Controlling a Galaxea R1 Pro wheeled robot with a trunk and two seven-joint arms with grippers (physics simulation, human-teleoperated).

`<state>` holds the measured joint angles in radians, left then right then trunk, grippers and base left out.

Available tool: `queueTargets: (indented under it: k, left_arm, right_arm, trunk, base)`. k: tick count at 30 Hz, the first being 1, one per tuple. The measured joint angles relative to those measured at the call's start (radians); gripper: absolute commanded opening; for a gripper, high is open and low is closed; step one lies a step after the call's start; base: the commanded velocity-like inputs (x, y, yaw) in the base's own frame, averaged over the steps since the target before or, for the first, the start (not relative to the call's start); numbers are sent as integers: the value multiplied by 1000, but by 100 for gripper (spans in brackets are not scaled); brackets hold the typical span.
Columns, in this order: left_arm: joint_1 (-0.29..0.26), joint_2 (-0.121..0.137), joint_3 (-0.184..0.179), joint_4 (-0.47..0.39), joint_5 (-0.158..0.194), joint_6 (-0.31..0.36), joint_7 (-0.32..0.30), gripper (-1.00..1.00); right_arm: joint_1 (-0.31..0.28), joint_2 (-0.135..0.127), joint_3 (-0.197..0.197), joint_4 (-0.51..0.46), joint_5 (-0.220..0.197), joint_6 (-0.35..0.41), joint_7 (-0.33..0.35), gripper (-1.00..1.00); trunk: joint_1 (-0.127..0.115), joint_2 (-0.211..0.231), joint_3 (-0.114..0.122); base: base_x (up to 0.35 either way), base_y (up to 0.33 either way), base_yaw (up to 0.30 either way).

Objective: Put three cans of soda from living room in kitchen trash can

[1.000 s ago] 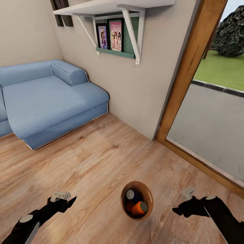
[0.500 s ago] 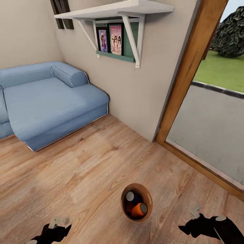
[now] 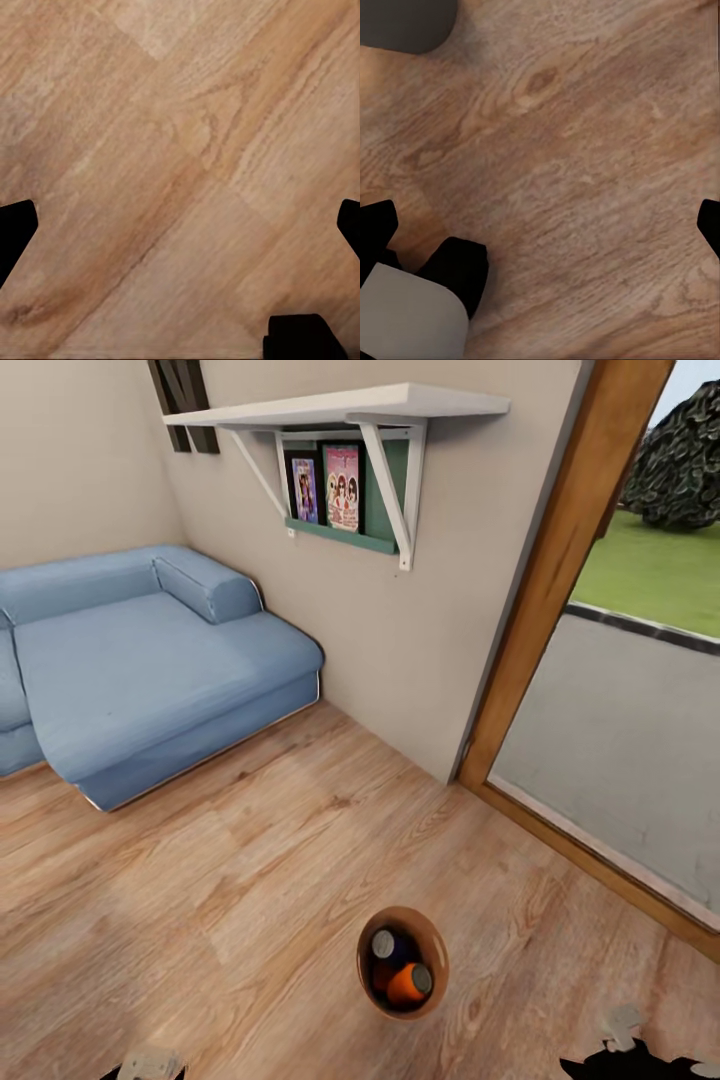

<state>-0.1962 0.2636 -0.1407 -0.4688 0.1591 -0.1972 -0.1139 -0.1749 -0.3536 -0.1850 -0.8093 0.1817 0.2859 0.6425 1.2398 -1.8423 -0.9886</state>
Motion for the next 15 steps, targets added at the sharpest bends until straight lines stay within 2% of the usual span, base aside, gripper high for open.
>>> queueTargets:
  k: [3,6,8,13,15]
  left_arm:
    - [0,-3,1,62,0,-38,0,100]
    - [0,-30,-3,99,-1,-56,1,100]
    - [0,-44,-5,115,-2,-61,6,100]
    - [0,-56,-9,166,-2,-67,20,100]
    - [-1,-68,-34,206,-2,-90,27,100]
  right_arm:
    - [0,3,-33,37,-1,-34,-1,100]
    - [0,5,-53,109,-2,-63,-10,100]
    - [0,5,-58,163,-4,-109,-18,100]
    - [-1,6,-62,251,-5,-205,-44,100]
    - [-1,8,-62,288,-5,-245,-67,100]
  trunk:
    - [-12,21,9]
    - [-23,42,19]
    - [-31,56,25]
    - [-50,91,41]
    - [-57,105,47]
  base:
    - [0,0,0]
    - [0,0,0]
    - [0,0,0]
    - [0,0,0]
    - [0,0,0]
